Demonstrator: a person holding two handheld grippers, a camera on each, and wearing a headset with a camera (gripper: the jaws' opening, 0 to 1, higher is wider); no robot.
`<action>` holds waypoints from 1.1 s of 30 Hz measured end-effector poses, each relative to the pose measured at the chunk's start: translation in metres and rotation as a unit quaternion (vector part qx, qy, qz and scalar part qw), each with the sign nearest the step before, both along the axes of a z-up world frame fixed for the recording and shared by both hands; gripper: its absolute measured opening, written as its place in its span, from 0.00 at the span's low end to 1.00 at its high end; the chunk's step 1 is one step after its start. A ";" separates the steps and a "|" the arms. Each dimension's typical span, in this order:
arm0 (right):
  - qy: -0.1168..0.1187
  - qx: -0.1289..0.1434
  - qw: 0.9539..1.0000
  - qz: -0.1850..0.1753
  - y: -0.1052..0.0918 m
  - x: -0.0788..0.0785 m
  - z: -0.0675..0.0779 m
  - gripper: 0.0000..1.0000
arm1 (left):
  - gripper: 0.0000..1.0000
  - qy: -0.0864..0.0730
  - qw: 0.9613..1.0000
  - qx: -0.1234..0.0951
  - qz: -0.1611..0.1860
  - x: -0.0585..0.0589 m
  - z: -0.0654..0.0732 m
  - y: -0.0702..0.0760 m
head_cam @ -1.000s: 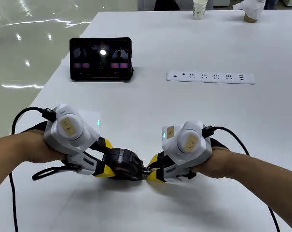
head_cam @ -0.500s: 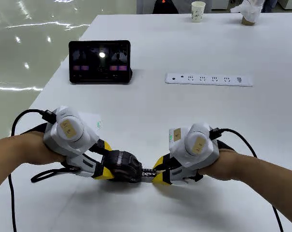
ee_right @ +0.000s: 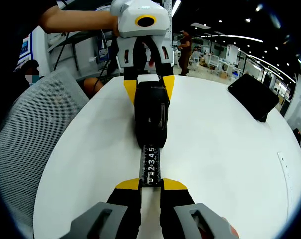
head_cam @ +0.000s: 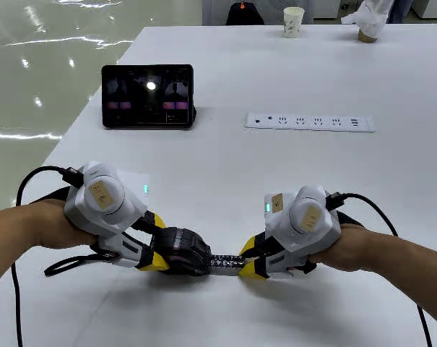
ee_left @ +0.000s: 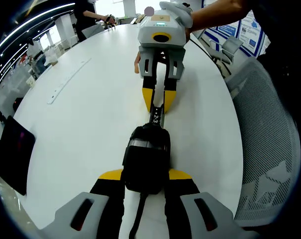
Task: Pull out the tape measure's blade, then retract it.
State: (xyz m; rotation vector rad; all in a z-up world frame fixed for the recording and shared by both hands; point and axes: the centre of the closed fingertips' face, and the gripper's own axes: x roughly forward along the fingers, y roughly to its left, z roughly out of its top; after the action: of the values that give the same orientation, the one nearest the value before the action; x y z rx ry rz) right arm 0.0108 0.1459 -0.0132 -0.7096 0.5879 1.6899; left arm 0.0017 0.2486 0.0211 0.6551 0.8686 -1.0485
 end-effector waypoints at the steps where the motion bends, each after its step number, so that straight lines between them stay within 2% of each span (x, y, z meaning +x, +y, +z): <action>1: -0.001 -0.001 1.000 0.000 -0.002 0.000 0.000 0.10 | 0.25 0.000 1.000 0.000 0.000 0.000 0.000 0.000; 33: -0.003 -0.020 1.000 -0.006 -0.044 0.008 0.001 0.10 | 0.25 0.006 1.000 -0.002 0.009 0.000 0.000 -0.001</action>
State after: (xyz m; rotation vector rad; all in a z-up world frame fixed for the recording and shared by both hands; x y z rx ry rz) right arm 0.0187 0.1016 -0.0125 -0.7387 0.6205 1.6690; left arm 0.0012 0.2477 0.0213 0.6358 0.8819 -1.0385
